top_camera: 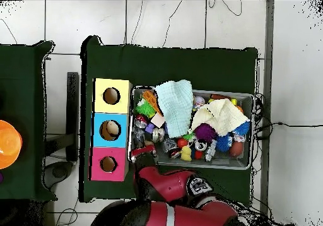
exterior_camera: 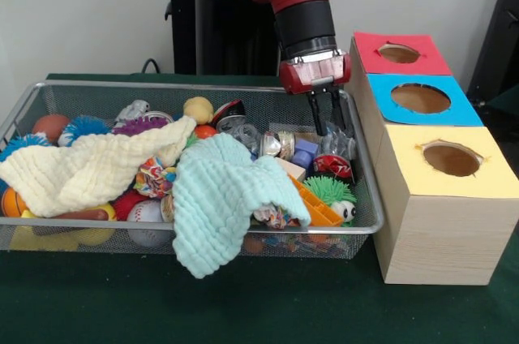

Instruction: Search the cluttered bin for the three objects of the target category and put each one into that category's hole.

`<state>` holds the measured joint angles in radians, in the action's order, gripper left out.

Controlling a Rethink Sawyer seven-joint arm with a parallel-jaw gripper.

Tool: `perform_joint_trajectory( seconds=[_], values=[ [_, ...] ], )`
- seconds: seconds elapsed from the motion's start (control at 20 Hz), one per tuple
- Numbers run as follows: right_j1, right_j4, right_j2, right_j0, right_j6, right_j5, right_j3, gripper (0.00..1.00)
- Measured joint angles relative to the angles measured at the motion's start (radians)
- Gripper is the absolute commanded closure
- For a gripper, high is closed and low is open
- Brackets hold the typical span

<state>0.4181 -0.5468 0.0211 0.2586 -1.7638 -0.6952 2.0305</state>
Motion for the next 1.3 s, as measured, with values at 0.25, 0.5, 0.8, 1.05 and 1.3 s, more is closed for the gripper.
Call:
perform_joint_trajectory(
  seconds=[0.25,0.5,0.8,1.05,1.3],
  values=[
    [0.072,-0.001,0.019,0.007,0.000,0.118,0.018,1.00],
    [0.161,-0.009,0.082,0.041,0.000,0.303,0.030,1.00],
    [0.220,-0.019,0.130,0.077,0.000,0.382,0.051,1.00],
    [0.266,-0.019,0.154,0.100,0.000,0.404,0.079,1.00],
    [0.336,-0.020,0.157,0.114,0.000,0.395,0.110,1.00]
  ],
)
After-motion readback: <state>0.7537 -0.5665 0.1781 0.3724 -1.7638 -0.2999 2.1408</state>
